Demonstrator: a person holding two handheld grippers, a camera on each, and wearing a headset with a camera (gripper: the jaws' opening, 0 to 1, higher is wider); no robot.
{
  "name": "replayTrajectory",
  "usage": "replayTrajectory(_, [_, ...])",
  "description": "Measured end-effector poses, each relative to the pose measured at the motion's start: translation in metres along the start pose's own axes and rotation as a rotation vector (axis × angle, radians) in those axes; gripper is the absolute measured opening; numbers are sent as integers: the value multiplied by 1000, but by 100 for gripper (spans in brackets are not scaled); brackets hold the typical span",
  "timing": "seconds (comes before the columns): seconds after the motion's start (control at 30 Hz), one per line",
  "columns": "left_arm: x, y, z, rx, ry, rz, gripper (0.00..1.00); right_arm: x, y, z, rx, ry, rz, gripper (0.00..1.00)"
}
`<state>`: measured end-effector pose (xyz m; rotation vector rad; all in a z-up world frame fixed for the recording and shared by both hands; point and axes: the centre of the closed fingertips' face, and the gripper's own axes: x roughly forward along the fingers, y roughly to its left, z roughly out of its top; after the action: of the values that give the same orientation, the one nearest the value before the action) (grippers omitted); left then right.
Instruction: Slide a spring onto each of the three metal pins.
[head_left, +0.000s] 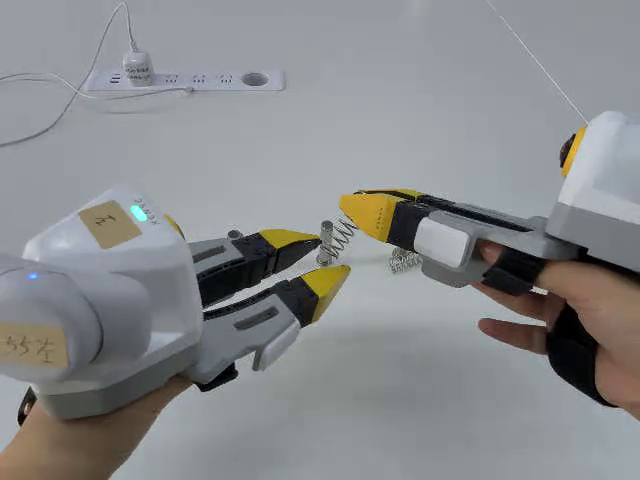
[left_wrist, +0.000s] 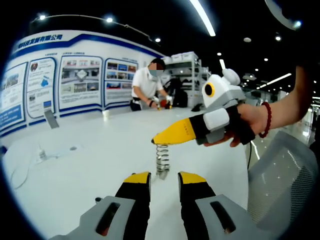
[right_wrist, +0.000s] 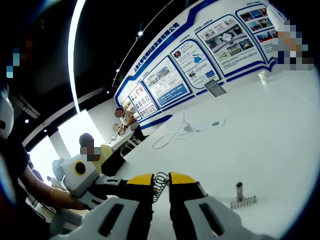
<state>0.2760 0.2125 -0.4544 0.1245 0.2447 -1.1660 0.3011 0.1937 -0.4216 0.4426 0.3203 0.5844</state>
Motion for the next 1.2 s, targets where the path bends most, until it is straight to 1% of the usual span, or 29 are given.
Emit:
replayTrajectory(0.03, [-1,2,-3,-2,12,12,25,1,-1,0,-14,3,-8,12])
replayTrajectory(0.17, [-3,7,-8,-4,37,47,33,5,-7,2,-71,0,-38,12])
replayTrajectory(0.2, [-5,9,-10,-11,46,55,35,6,-10,2,-95,5,-49,12])
replayTrajectory(0.27, [-7,13,-12,-13,52,70,38,9,-10,0,-127,22,-50,12])
replayTrajectory(0.37, [-11,18,-15,-15,65,91,42,12,-13,-1,-174,29,-60,12])
replayTrajectory(0.4, [-12,20,-16,-15,67,99,44,13,-14,0,-174,27,-63,12])
replayTrajectory(0.5, [-16,28,-19,-23,72,136,49,17,-17,0,-202,34,-73,12])
replayTrajectory(0.53, [-17,31,-19,-20,74,153,51,18,-18,0,-219,37,-77,12])
replayTrajectory(0.6, [-20,34,-21,-20,76,170,55,21,-21,0,-251,44,-88,12])
replayTrajectory(0.67, [-21,36,-22,-22,80,180,58,23,-21,0,-256,42,-89,12])
replayTrajectory(0.87, [-25,42,-27,-32,92,210,64,29,-29,2,-308,50,-113,12])
replayTrajectory(1.1, [-27,46,-30,-41,99,230,72,36,-39,1,-346,62,-133,13])
replayTrajectory(1.2, [-27,46,-31,-45,101,233,76,38,-44,0,-354,66,-152,13])
